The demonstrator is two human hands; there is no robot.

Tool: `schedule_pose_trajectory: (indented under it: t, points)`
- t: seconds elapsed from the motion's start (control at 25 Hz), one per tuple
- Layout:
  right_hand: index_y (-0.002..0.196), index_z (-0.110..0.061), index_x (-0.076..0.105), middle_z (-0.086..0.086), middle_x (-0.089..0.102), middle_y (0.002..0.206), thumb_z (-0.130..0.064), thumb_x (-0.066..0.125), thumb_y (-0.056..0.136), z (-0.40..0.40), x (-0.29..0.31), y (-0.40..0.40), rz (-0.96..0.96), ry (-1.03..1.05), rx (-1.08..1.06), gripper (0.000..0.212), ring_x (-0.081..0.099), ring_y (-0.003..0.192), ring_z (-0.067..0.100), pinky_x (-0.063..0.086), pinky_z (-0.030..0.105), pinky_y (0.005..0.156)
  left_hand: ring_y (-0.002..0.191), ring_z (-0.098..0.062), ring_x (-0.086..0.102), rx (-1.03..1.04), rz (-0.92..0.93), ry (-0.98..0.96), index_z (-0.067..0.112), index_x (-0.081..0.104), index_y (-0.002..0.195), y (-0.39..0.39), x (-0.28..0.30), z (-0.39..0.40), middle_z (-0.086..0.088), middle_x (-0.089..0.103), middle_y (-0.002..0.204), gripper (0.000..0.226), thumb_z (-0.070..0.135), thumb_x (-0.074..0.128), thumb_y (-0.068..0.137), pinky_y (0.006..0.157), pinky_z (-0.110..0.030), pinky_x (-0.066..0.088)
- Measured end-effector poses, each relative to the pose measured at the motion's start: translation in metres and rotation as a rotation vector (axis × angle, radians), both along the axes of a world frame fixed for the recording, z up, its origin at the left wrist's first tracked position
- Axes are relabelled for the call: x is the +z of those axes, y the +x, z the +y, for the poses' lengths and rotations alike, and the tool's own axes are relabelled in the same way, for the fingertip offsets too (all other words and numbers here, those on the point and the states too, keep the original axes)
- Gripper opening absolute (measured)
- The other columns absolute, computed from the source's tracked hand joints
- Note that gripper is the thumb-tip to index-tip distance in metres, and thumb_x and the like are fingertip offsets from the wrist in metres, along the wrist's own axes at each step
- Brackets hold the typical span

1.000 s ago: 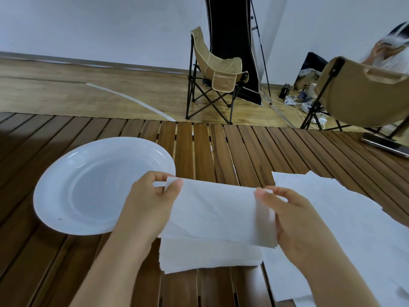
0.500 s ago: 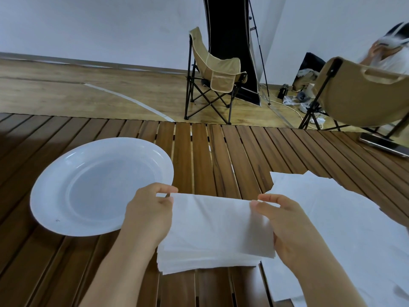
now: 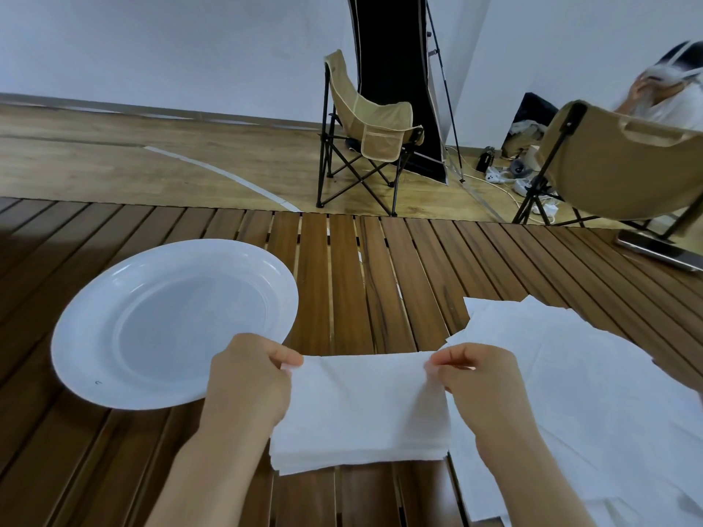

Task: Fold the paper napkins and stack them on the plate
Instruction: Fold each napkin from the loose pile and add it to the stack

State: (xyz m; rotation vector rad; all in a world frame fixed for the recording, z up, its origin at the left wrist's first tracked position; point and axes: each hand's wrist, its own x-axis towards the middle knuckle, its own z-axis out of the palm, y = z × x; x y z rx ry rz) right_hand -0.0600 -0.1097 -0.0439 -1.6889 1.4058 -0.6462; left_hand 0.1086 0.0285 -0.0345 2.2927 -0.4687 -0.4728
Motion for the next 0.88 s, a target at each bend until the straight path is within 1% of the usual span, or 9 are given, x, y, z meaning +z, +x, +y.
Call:
schedule_pose_trajectory:
  t: [0.12,0.2,0.28,0.36,0.48,0.64,0.76,0.8,0.88]
  points:
    - [0.074,-0.021,0.075,0.0,0.071,0.083,0.0,0.064,0.083,0.0,0.001,0.0,0.073,-0.023,0.026,0.025,0.064,0.082,0.018,0.044,0.021,0.063,0.087,-0.019,0.058,-0.051,-0.012,0.062,0.027,0.072,0.097,0.002,-0.006,0.0,-0.004,0.062,0.1,0.03,0.002,0.059,0.087,0.062,-0.021,0.041]
    - [0.072,-0.022,0.073,0.001,0.07,0.084,-0.001,0.064,0.084,0.0,0.001,0.0,0.13,-0.027,0.045,0.026,0.062,0.077,0.016,0.041,0.015,0.058,0.091,-0.02,0.058,-0.078,-0.003,0.085,0.029,0.07,0.096,0.002,-0.007,0.001,-0.003,0.062,0.103,0.029,0.004,0.06,0.086,0.072,-0.024,0.044]
    - [0.072,-0.023,0.072,0.002,0.07,0.085,-0.002,0.063,0.086,0.001,0.002,0.0,0.172,-0.038,0.056,0.027,0.059,0.073,0.012,0.037,0.011,0.055,0.094,-0.019,0.058,-0.101,-0.008,0.097,0.032,0.067,0.096,0.001,-0.007,0.002,-0.002,0.061,0.106,0.026,0.008,0.062,0.086,0.077,-0.025,0.045]
    - [0.075,-0.022,0.073,0.003,0.07,0.087,-0.003,0.062,0.087,0.002,0.003,0.001,0.213,-0.055,0.066,0.025,0.057,0.071,0.01,0.035,0.01,0.054,0.097,-0.018,0.058,-0.124,-0.007,0.111,0.029,0.067,0.103,0.0,-0.006,0.002,-0.001,0.061,0.109,0.023,0.014,0.063,0.087,0.077,-0.024,0.043]
    - [0.086,-0.019,0.074,0.003,0.066,0.096,-0.005,0.059,0.09,0.003,0.001,0.003,0.285,-0.034,0.092,0.021,0.057,0.079,0.015,0.038,0.013,0.057,0.094,-0.016,0.057,-0.159,0.005,0.141,0.025,0.066,0.112,-0.001,-0.005,0.002,0.0,0.062,0.11,0.023,0.022,0.062,0.089,0.075,-0.023,0.044]
    - [0.099,-0.024,0.071,0.001,0.058,0.104,-0.01,0.059,0.091,0.006,0.001,0.005,0.379,-0.005,0.149,0.019,0.054,0.086,0.015,0.048,0.02,0.07,0.085,-0.009,0.049,-0.235,-0.041,0.198,0.022,0.065,0.11,-0.004,-0.002,0.002,0.003,0.062,0.112,0.021,0.027,0.054,0.094,0.071,-0.019,0.037]
    - [0.106,-0.024,0.069,0.002,0.059,0.111,-0.009,0.054,0.093,0.008,0.005,0.004,0.403,0.009,0.205,0.024,0.052,0.087,0.015,0.045,0.017,0.067,0.072,-0.005,0.046,-0.289,-0.016,0.225,0.021,0.061,0.099,-0.006,0.002,0.001,0.003,0.055,0.1,0.014,0.03,0.051,0.095,0.06,-0.016,0.035]
    - [0.107,-0.024,0.068,0.003,0.058,0.112,-0.008,0.053,0.093,0.009,0.006,0.003,0.409,0.016,0.218,0.026,0.051,0.087,0.015,0.044,0.015,0.063,0.073,-0.006,0.046,-0.31,-0.015,0.235,0.02,0.059,0.096,-0.007,0.003,0.0,0.002,0.053,0.099,0.014,0.031,0.05,0.096,0.062,-0.017,0.036]
    - [0.107,-0.025,0.067,0.003,0.056,0.112,-0.006,0.051,0.093,0.009,0.006,0.002,0.405,0.029,0.236,0.028,0.051,0.087,0.016,0.042,0.013,0.056,0.085,-0.011,0.049,-0.335,-0.021,0.244,0.017,0.061,0.101,-0.007,0.004,0.0,-0.001,0.055,0.102,0.019,0.031,0.048,0.096,0.075,-0.02,0.038]
